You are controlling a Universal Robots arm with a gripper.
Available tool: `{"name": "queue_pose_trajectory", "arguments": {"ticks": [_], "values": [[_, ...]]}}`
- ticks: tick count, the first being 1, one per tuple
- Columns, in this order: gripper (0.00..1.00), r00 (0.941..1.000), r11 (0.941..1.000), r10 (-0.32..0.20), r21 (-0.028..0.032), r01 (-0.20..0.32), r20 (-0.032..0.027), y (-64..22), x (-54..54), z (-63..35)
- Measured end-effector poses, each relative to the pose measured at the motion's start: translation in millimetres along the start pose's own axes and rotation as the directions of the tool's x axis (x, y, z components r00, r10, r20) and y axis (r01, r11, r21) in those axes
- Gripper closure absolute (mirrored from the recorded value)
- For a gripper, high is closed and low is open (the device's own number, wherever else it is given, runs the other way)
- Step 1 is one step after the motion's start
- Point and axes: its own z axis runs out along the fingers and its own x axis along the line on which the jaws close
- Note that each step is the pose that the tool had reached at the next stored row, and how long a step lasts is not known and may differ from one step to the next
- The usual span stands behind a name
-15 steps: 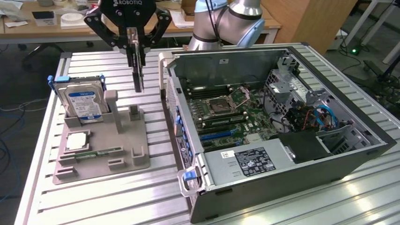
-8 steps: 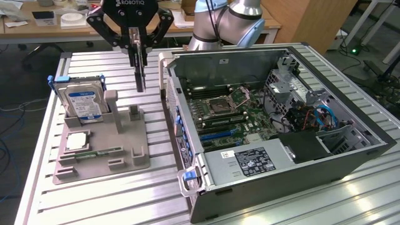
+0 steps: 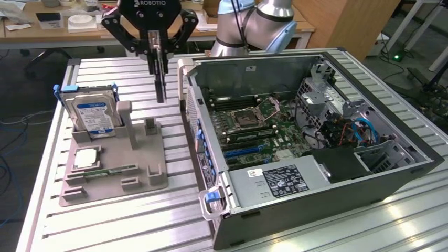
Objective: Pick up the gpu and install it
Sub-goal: 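Pick up the gpu and move the gpu toward the slot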
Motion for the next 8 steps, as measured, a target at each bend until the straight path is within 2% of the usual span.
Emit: {"name": "queue_pose_trajectory", "arguments": {"ticks": [8], "values": [[0.73, 1.0000, 1.0000, 0.000, 0.0001, 0.000, -0.0001, 0.6, -12.9, 0.2]]}}
